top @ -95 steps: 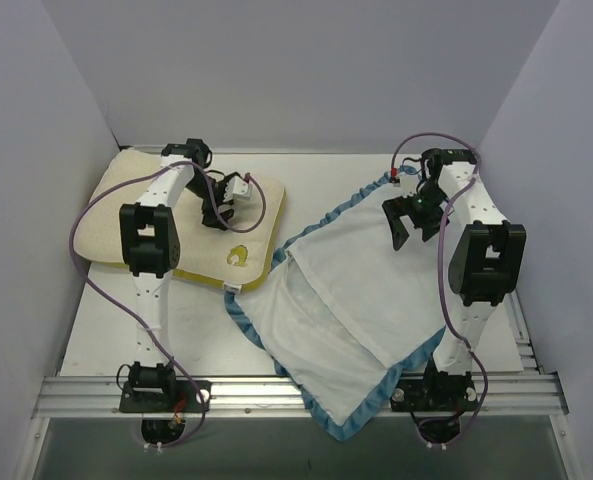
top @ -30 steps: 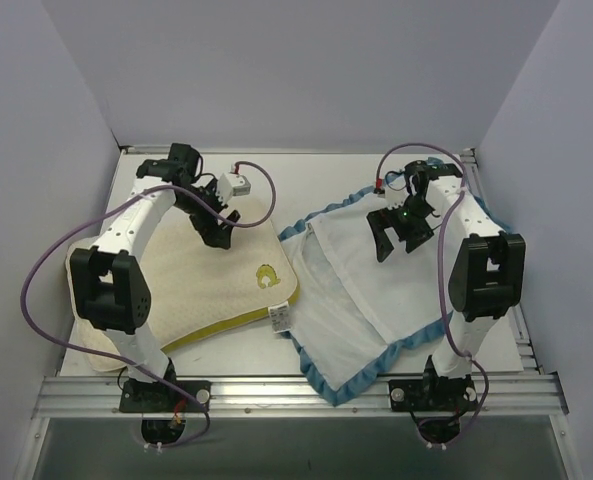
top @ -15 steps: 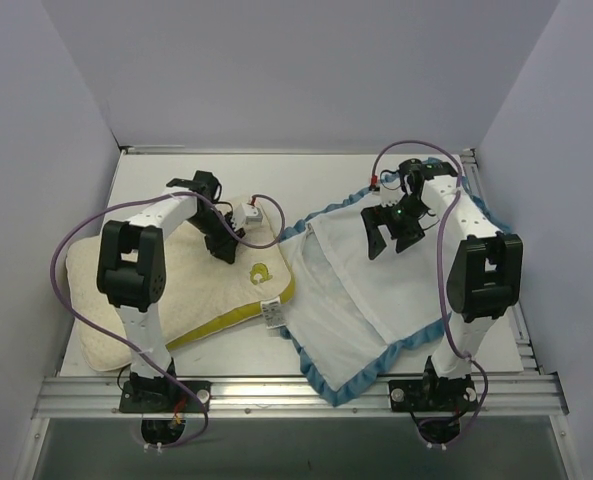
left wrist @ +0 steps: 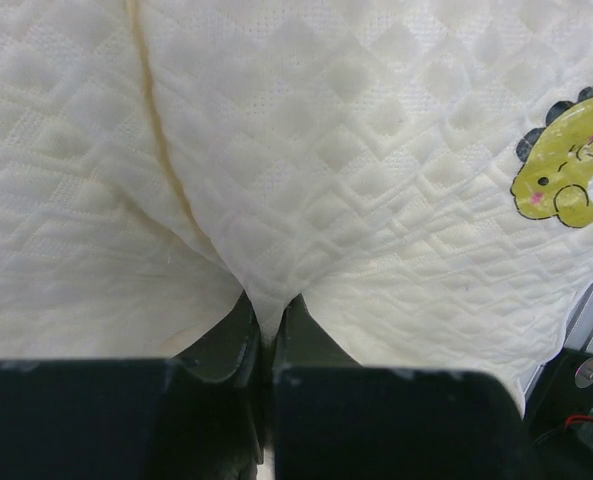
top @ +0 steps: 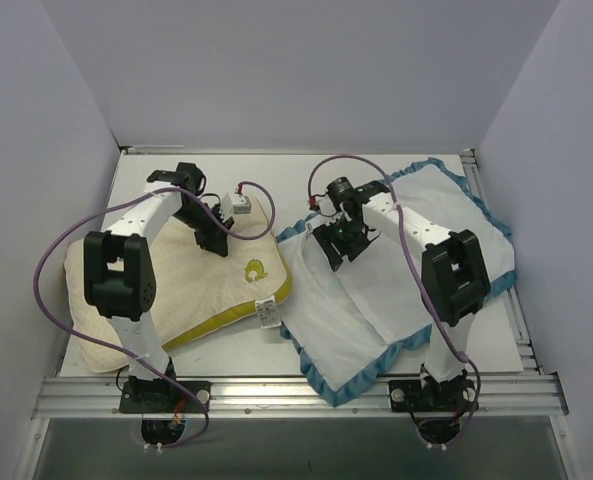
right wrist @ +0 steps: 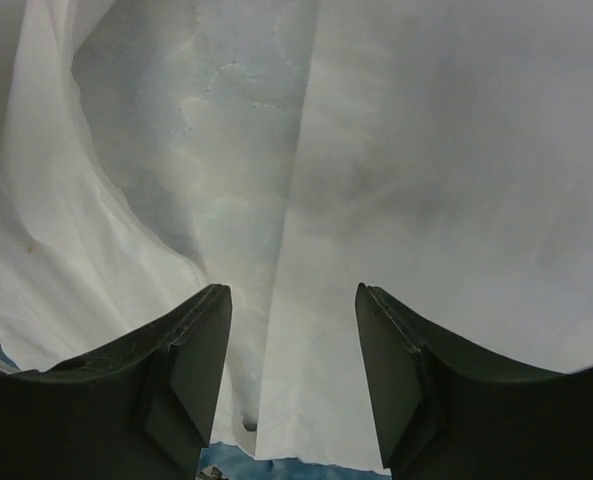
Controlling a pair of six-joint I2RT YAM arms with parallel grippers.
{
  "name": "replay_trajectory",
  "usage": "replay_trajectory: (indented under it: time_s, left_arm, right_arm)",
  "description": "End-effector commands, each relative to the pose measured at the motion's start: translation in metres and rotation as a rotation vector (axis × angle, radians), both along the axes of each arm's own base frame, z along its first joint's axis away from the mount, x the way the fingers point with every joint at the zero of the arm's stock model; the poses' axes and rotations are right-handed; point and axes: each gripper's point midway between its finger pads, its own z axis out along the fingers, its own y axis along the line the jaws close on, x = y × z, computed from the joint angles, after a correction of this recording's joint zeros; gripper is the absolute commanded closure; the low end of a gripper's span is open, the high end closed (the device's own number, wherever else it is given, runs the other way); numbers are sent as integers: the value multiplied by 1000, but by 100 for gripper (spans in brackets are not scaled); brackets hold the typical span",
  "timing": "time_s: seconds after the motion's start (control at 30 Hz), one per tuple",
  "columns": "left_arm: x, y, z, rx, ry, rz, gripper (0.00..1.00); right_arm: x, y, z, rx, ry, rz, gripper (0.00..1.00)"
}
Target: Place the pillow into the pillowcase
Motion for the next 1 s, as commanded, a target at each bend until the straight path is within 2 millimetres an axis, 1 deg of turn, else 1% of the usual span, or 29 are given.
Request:
replay_trajectory:
  time_s: [0.0, 0.07, 0.13, 0.23, 0.27, 0.33, 0.4, 0.43, 0.5, 0.53, 0.57, 0.6, 0.67, 0.7, 0.73, 0.77, 0.8, 0.83, 0.87, 0.97]
  left_arm:
    - [-13, 2, 14, -17, 12, 12, 100]
    - [-13, 2, 14, -22, 9, 27, 100]
    - [-13, 2, 13, -21, 4, 31, 100]
    - [-14, 4, 11, -17, 5, 36, 100]
    - [-14, 7, 10, -13, 4, 38, 100]
    - [-12, 10, 9, -7, 0, 41, 100]
    - [-10, 13, 8, -4, -2, 48, 100]
    - [-10, 14, 7, -1, 1, 51, 100]
    - [-8, 17, 5, 2, 0, 58, 100]
    - [-8, 17, 5, 1, 3, 59, 100]
    - [-7, 18, 5, 2, -2, 60, 100]
    - [-8, 19, 5, 4, 0, 57, 100]
    - [-8, 20, 6, 5, -7, 54, 100]
    - [-9, 19, 5, 4, -6, 53, 100]
    - [-9, 20, 6, 5, -9, 54, 100]
    - [-9, 20, 6, 3, -9, 54, 100]
    - [-10, 19, 7, 2, -8, 53, 100]
    - [-11, 19, 6, 2, -8, 53, 100]
    - [-11, 19, 6, 2, -3, 55, 100]
    - [-11, 19, 5, 3, 1, 56, 100]
  right_arm:
    - [-14, -5, -25, -115, 45, -13, 47]
    - [-16, -2, -30, -146, 41, -5, 47]
    - [-16, -4, -38, -179, 49, -4, 48]
    - [-17, -7, -48, -210, 64, -3, 53]
    - [-17, -9, -51, -223, 65, -4, 58]
    - [-17, -13, -53, -241, 67, -4, 63]
    - [-18, -18, -56, -260, 71, 2, 70]
    - [-18, -19, -57, -261, 74, 1, 78]
    - [-19, -19, -56, -248, 81, 0, 87]
    - [-19, -20, -54, -239, 81, -1, 91]
    - [-19, -19, -49, -228, 80, -2, 98]
    - [-19, -16, -39, -196, 67, 1, 100]
    - [-18, -18, -26, -154, 59, -10, 100]
    - [-17, -16, -10, -110, 35, -18, 100]
    - [-16, -20, -2, -90, 26, -19, 100]
    - [-14, -31, 9, -70, 9, -52, 100]
    - [-13, -37, 14, -53, 6, -70, 100]
    - [-12, -44, 15, -46, 5, -69, 100]
    - [-10, -57, 15, -52, 7, -94, 100]
    - [-7, -72, 6, -72, 31, -107, 100]
